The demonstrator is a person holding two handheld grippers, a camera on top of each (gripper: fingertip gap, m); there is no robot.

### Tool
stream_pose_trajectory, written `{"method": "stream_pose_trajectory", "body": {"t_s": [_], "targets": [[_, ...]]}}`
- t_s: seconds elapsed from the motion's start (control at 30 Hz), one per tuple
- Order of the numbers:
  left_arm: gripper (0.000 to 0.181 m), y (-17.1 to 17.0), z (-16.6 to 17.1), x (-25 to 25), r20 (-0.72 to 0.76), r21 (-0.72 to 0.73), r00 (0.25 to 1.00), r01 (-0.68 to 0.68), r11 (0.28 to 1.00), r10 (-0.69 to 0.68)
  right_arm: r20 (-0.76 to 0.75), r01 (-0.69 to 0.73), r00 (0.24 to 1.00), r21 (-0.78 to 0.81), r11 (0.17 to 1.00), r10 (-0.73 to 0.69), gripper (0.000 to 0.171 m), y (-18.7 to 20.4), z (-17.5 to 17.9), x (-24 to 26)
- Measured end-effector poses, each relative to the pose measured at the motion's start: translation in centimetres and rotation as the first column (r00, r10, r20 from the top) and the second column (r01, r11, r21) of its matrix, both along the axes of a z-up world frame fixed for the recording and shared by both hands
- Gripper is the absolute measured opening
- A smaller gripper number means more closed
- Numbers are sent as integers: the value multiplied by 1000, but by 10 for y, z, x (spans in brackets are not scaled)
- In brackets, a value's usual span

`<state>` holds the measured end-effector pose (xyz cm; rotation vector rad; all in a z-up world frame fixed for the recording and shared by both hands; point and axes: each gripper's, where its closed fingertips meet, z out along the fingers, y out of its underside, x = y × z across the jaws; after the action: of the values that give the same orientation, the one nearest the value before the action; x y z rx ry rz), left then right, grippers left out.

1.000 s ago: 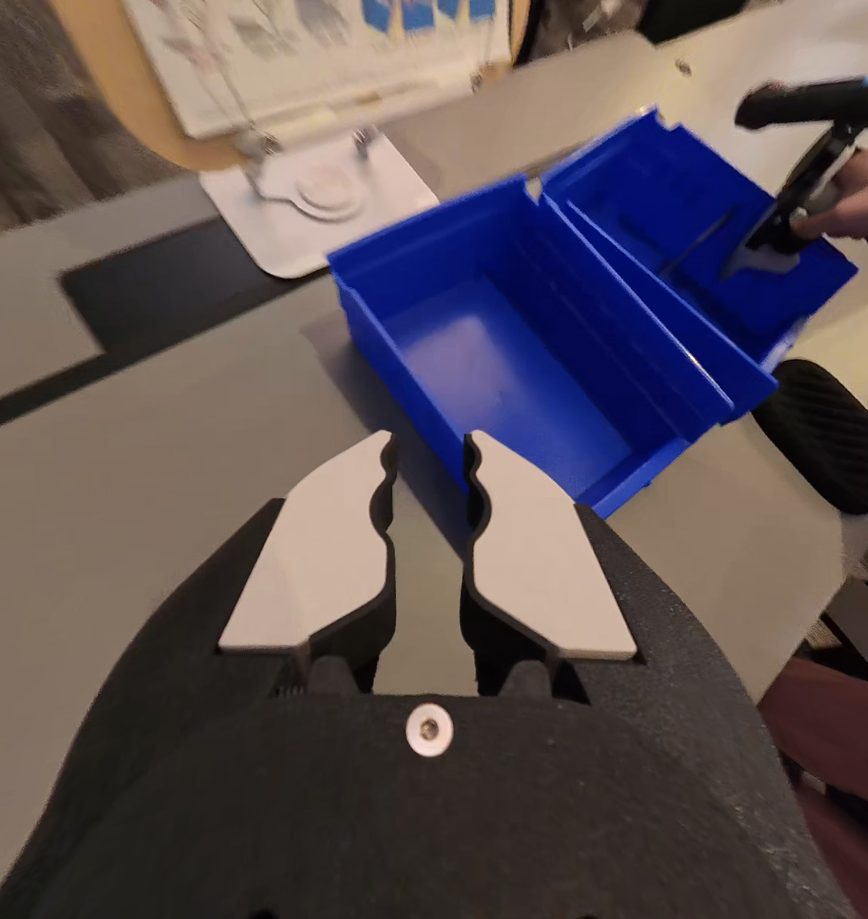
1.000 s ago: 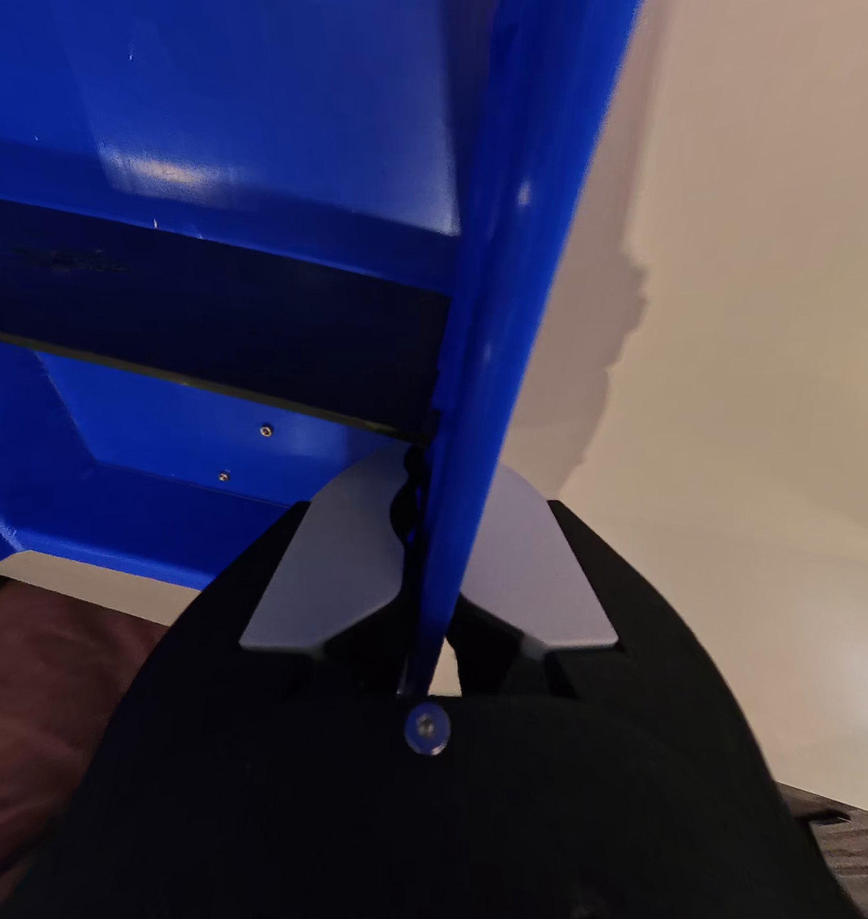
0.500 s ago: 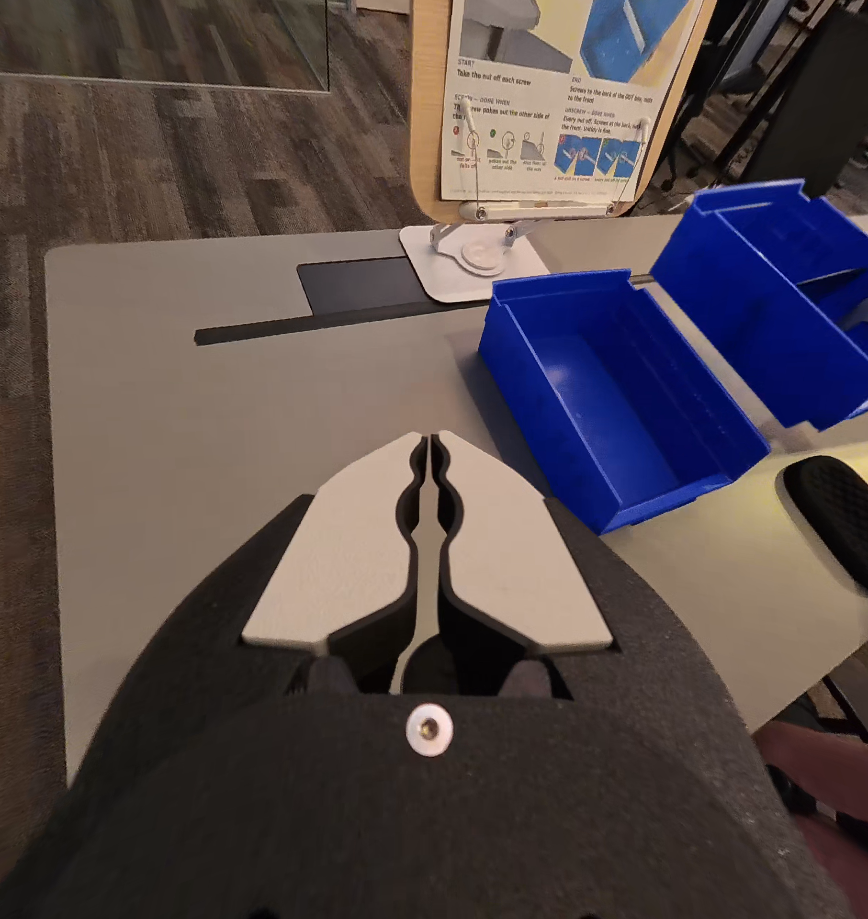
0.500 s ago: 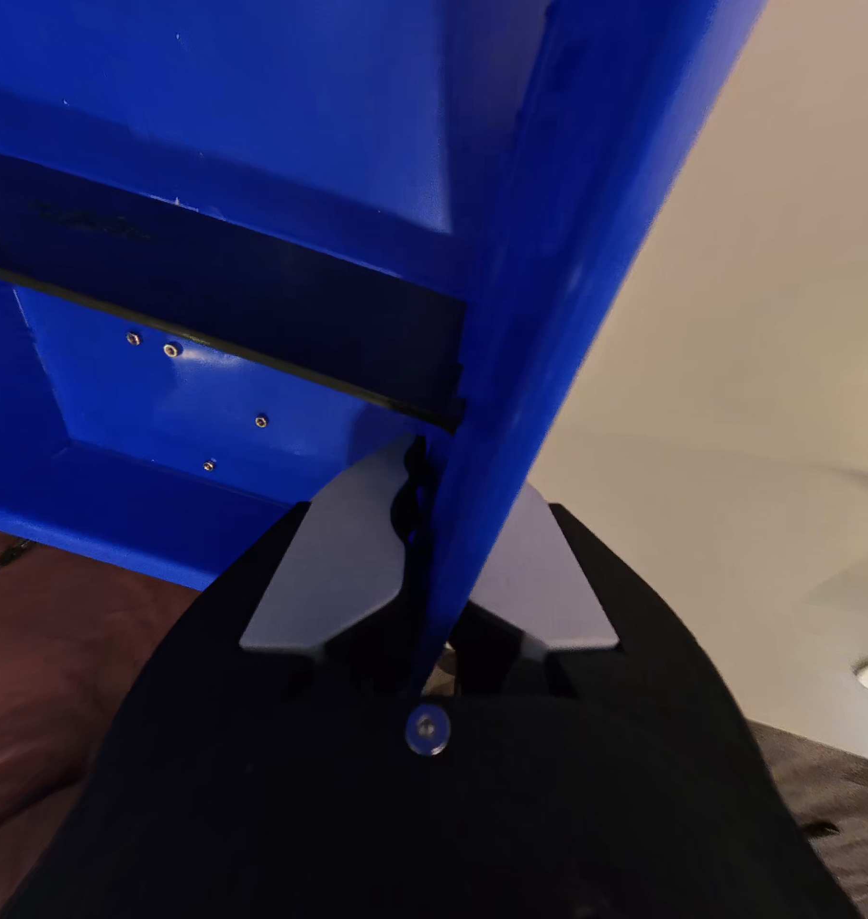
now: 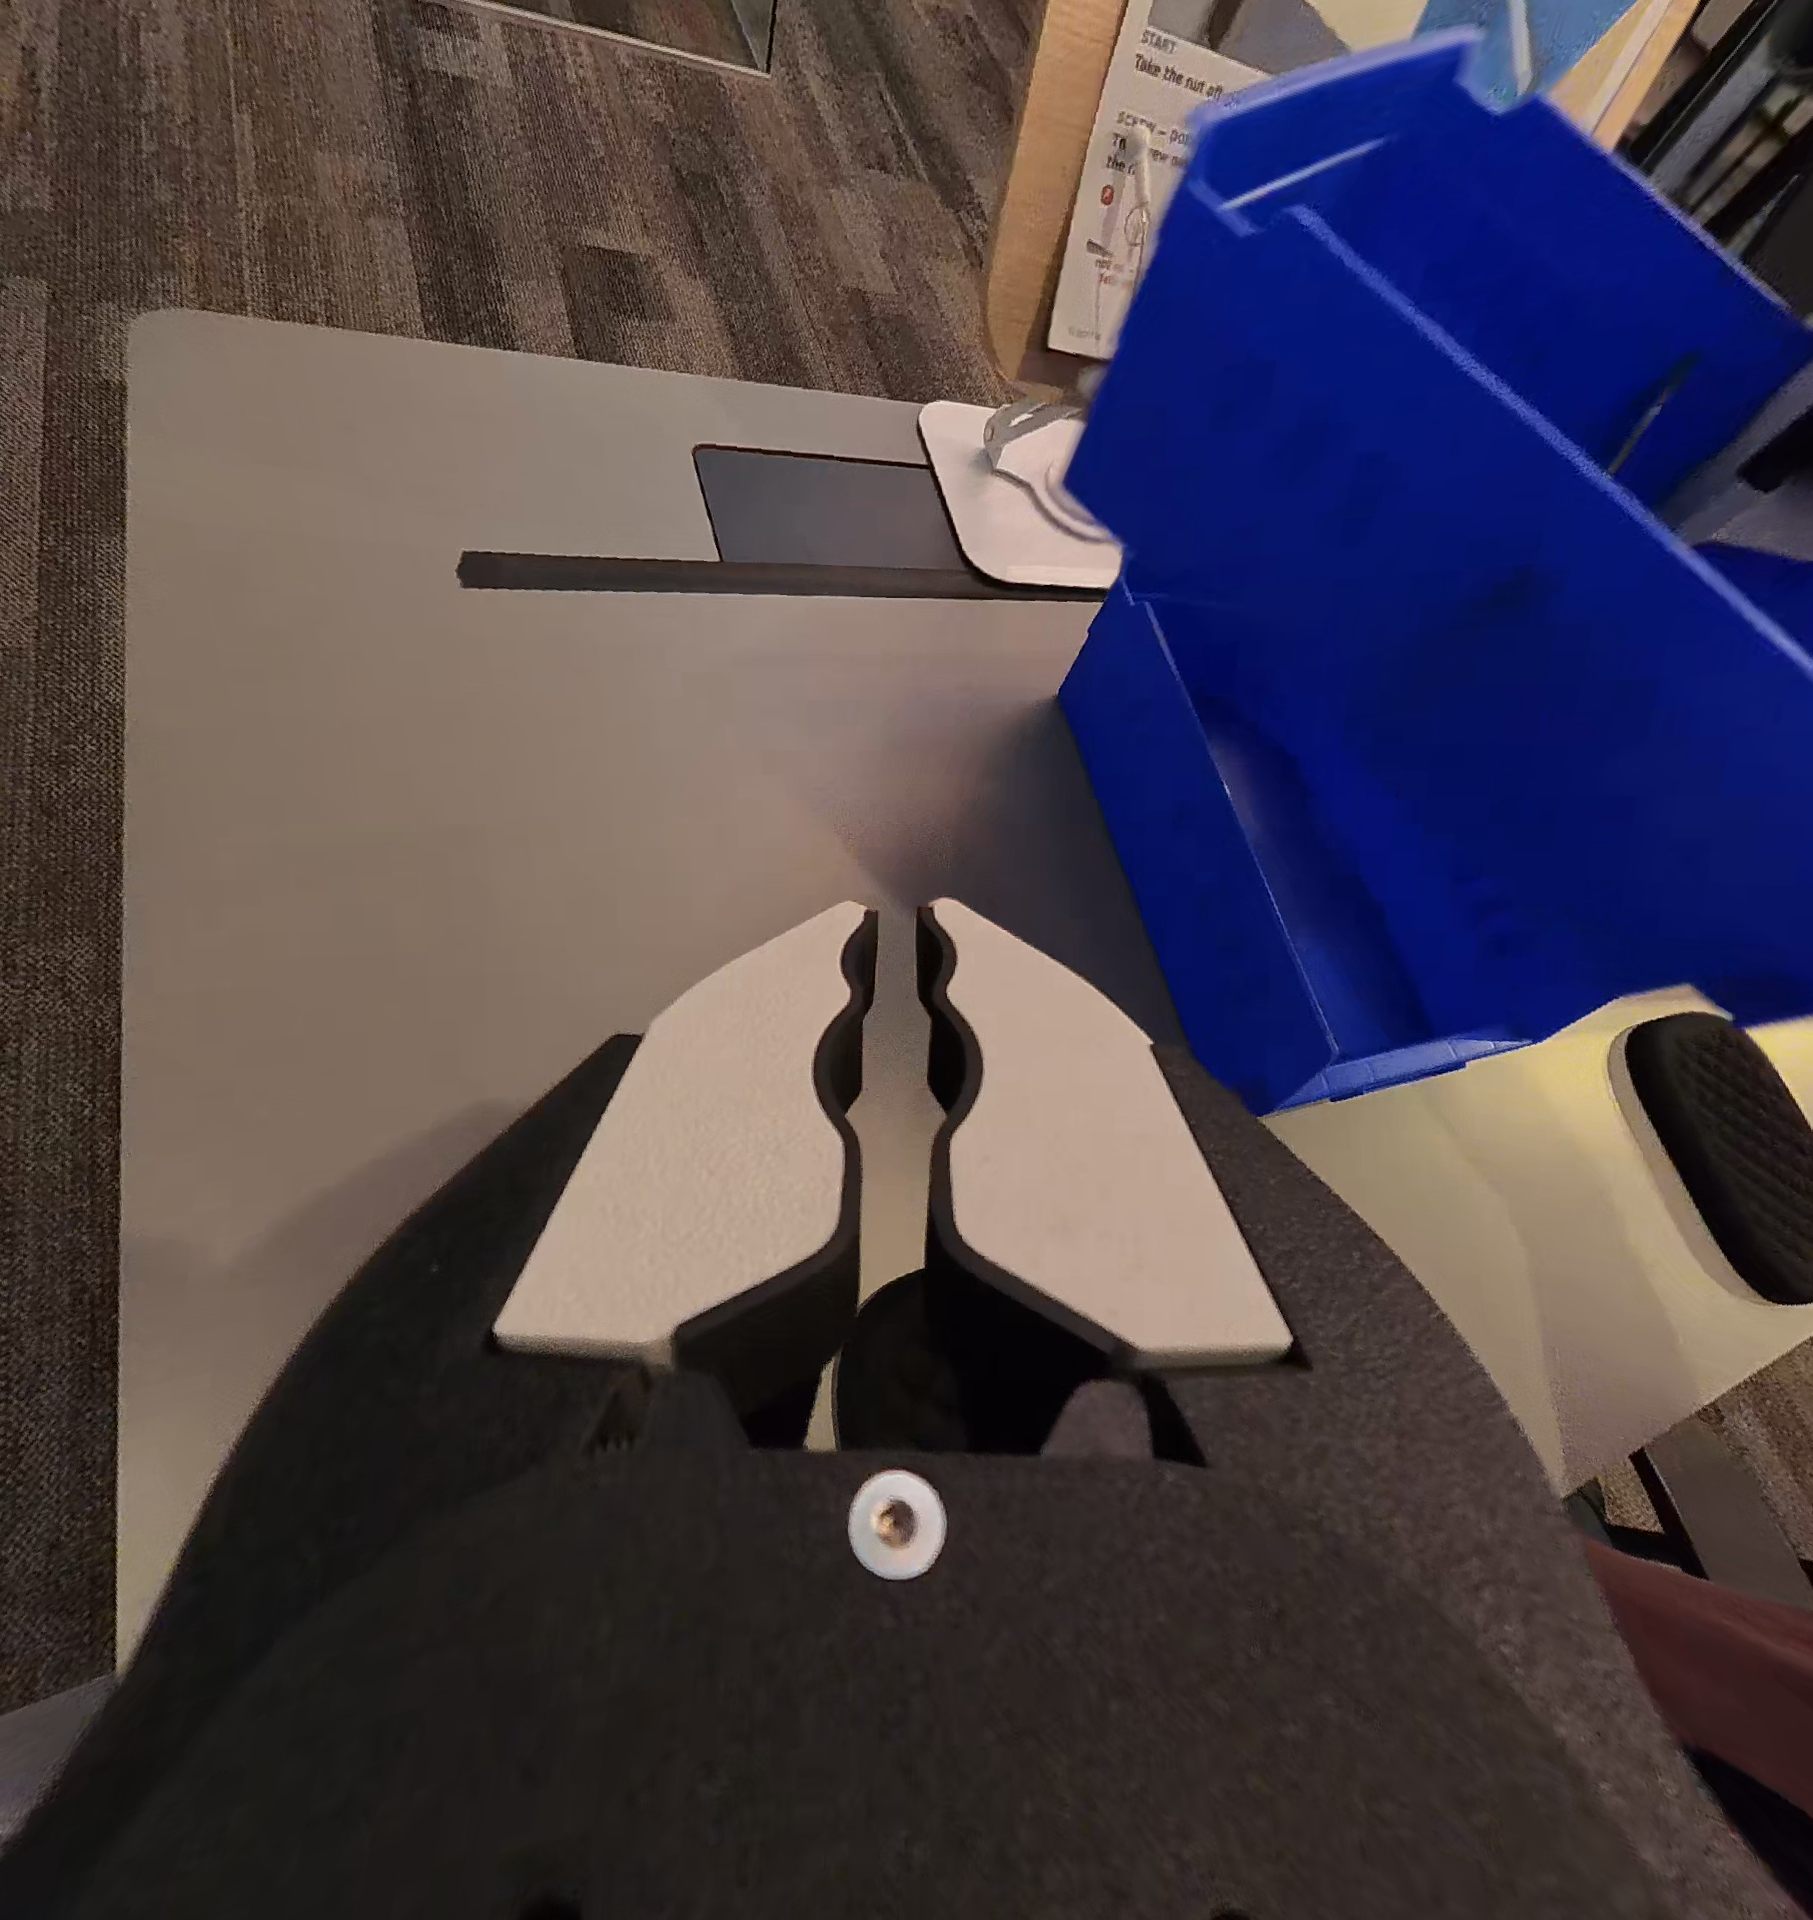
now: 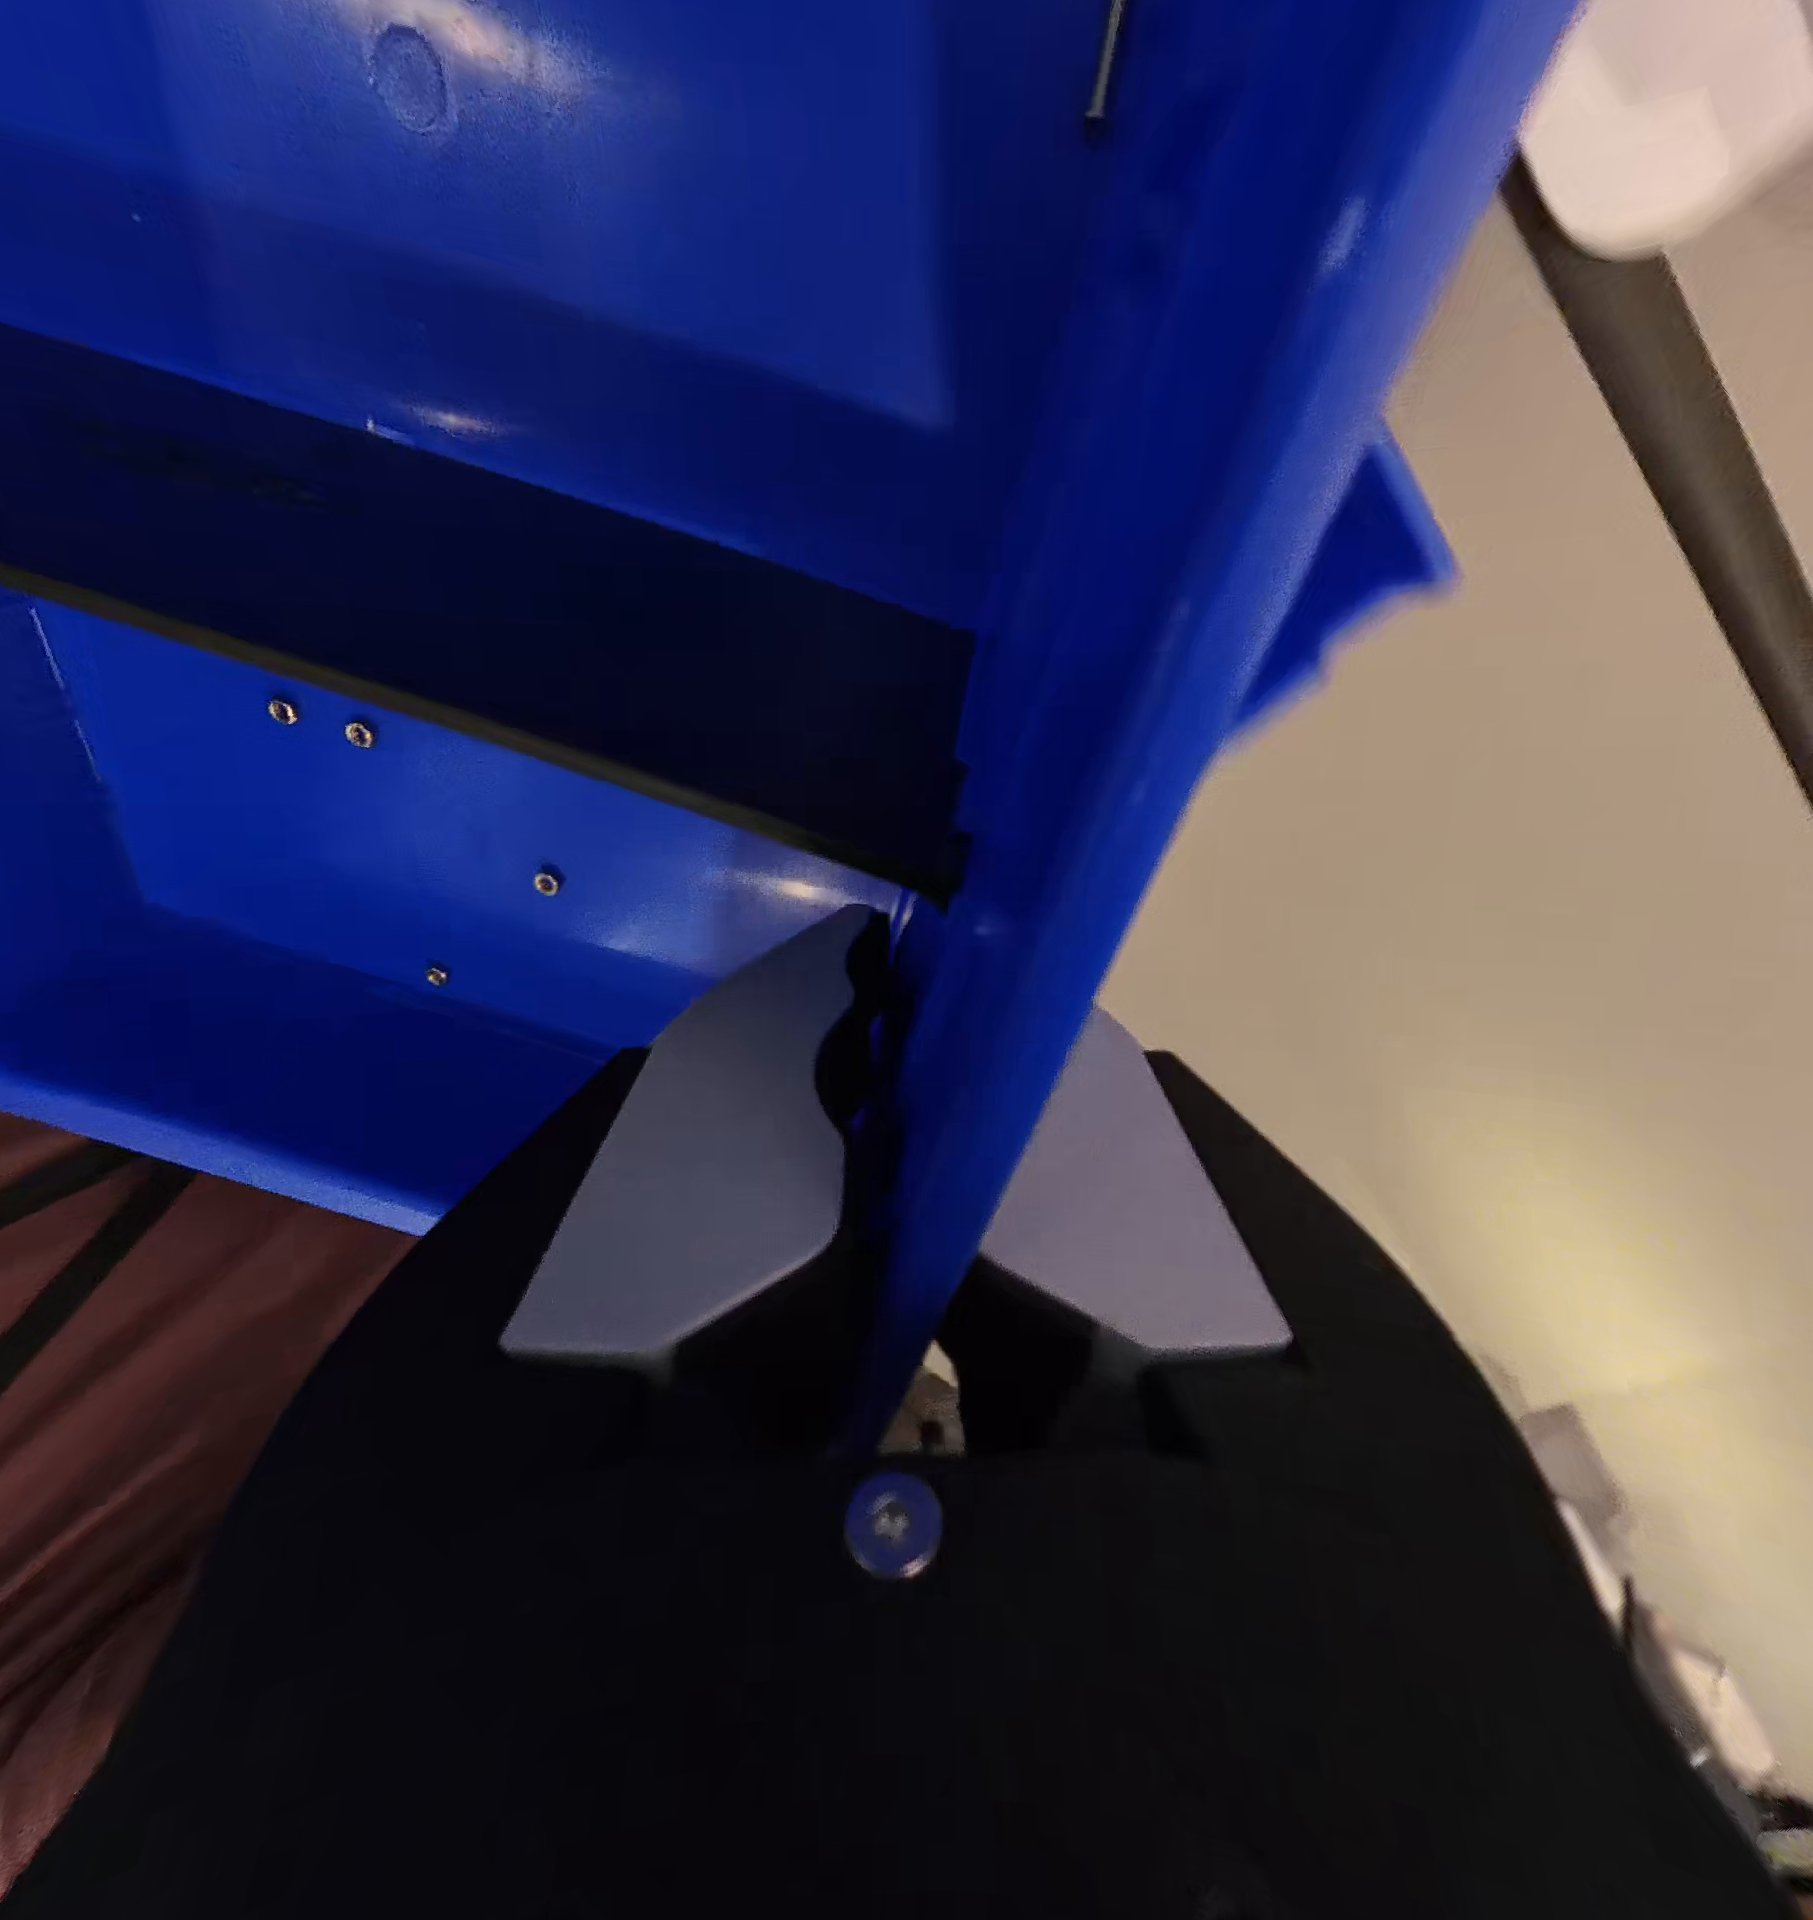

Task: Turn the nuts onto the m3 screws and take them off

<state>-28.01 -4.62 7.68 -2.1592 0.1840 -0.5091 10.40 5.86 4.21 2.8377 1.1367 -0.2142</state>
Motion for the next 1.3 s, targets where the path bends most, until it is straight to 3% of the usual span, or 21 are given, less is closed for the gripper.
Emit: {"method": "stream_pose_trajectory", "body": {"t_s": [0.23,0.43,0.63,0.83,1.13,1.3], "targets": [[9,-1,-6,-22,-12,-23,996,-86,996,85,-103,-202,975,-52,978,196,5,-15,-31,-167],[11,-4,-16,-62,35,-52,977,-208,977,210,-112,-264,960,-63,963,256,5,-25,-67,-238],[15,-3,-33,-80,102,-123,964,-234,964,247,-56,-242,970,-76,967,239,5,-24,-122,-260],[19,5,-52,-76,89,-196,972,-197,961,217,-42,-137,990,-77,988,135,5,-18,-165,-263],[24,25,-92,-66,72,-346,981,-143,927,179,-44,-50,998,52,997,52,6,-8,-182,-261],[22,29,-90,-59,81,-334,985,-119,935,154,-88,-109,989,133,985,122,15,-6,-171,-259]]}}
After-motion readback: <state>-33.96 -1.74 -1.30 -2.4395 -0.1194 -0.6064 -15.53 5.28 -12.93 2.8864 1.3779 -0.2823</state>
